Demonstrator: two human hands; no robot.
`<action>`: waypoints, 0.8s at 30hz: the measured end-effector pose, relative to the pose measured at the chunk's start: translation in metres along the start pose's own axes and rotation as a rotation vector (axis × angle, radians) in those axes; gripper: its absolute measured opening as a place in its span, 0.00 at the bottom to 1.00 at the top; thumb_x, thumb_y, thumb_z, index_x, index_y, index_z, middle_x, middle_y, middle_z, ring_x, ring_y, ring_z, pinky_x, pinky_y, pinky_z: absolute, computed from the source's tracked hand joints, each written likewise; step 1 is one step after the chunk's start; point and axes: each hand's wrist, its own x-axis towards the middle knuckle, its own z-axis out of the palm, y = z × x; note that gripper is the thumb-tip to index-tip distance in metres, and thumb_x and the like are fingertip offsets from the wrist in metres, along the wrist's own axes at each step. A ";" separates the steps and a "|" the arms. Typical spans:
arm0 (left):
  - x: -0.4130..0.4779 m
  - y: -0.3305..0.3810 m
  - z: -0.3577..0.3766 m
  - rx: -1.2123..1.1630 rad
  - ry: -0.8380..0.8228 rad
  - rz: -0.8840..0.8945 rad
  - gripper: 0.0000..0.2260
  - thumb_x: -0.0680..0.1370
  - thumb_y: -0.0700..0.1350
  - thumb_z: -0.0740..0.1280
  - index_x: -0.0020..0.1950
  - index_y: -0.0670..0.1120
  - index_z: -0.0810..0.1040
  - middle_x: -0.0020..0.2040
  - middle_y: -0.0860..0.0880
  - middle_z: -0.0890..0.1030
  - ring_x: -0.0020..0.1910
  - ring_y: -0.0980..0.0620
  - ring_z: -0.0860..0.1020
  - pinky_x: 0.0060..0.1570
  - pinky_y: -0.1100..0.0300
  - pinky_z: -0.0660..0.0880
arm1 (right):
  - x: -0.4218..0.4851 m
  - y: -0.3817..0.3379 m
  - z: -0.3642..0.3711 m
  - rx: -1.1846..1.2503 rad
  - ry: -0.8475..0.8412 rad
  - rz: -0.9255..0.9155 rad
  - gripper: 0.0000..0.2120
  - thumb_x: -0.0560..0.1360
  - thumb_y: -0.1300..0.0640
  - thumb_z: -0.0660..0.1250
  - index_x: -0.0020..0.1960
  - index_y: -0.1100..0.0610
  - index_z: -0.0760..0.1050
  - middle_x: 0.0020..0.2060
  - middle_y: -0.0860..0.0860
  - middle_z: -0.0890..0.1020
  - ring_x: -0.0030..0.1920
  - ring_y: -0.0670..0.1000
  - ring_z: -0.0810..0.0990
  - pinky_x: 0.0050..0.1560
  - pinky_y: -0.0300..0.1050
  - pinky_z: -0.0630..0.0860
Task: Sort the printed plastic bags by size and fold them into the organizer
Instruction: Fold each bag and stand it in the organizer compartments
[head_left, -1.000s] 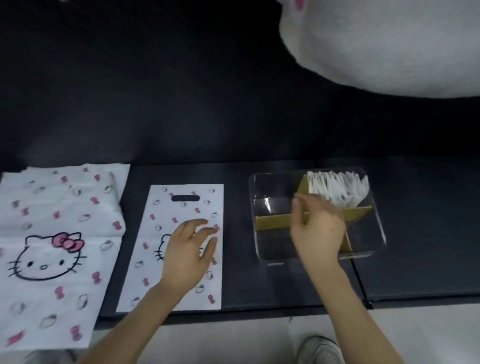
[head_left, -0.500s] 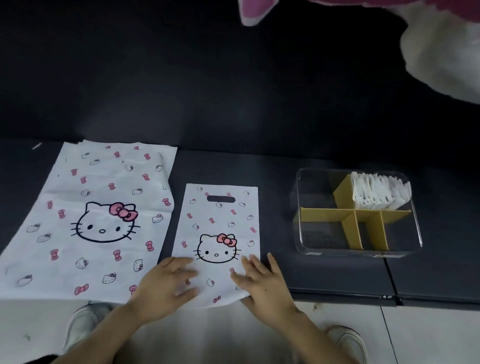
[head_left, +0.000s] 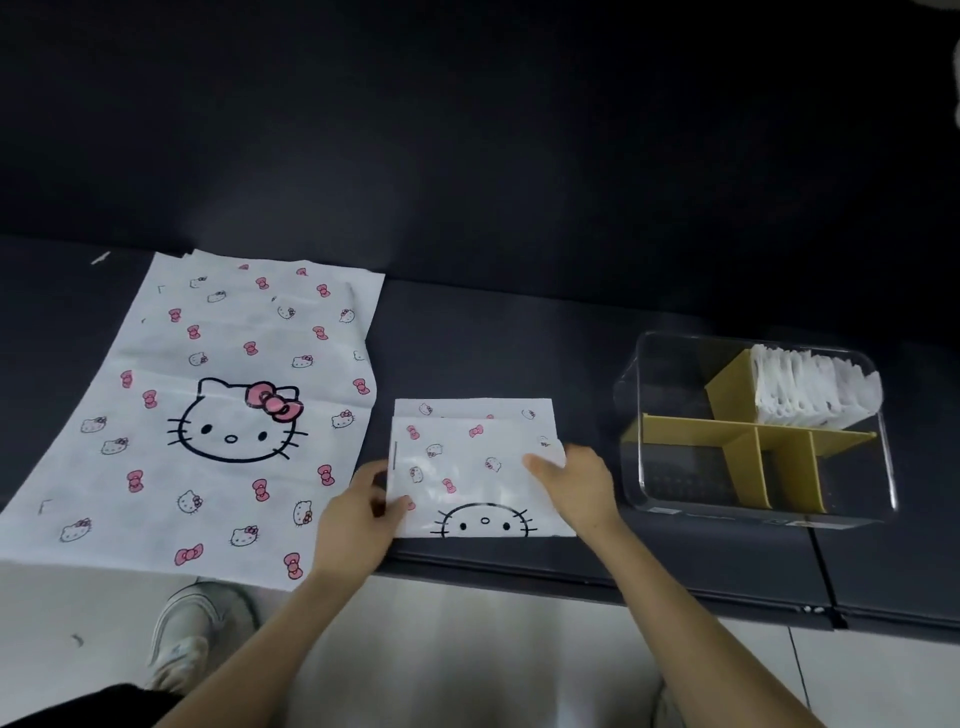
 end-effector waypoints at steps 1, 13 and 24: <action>0.001 0.002 0.003 0.036 0.017 -0.010 0.20 0.76 0.43 0.69 0.66 0.46 0.71 0.37 0.54 0.79 0.42 0.48 0.78 0.40 0.58 0.70 | 0.004 -0.001 0.002 -0.052 0.042 -0.018 0.08 0.76 0.54 0.65 0.46 0.59 0.78 0.38 0.50 0.80 0.40 0.52 0.76 0.40 0.43 0.69; 0.020 -0.012 0.030 0.470 0.090 0.567 0.22 0.82 0.54 0.51 0.65 0.45 0.76 0.64 0.40 0.74 0.63 0.39 0.72 0.68 0.46 0.63 | 0.030 0.001 0.016 -0.232 -0.013 -0.087 0.08 0.77 0.54 0.63 0.45 0.58 0.77 0.43 0.52 0.83 0.40 0.50 0.76 0.39 0.42 0.68; 0.023 -0.023 0.035 0.375 -0.018 0.580 0.23 0.83 0.56 0.48 0.69 0.48 0.73 0.71 0.47 0.70 0.71 0.47 0.66 0.71 0.53 0.61 | 0.032 -0.003 0.016 -0.398 0.091 -0.304 0.07 0.76 0.61 0.66 0.48 0.65 0.78 0.42 0.58 0.81 0.44 0.59 0.78 0.44 0.40 0.63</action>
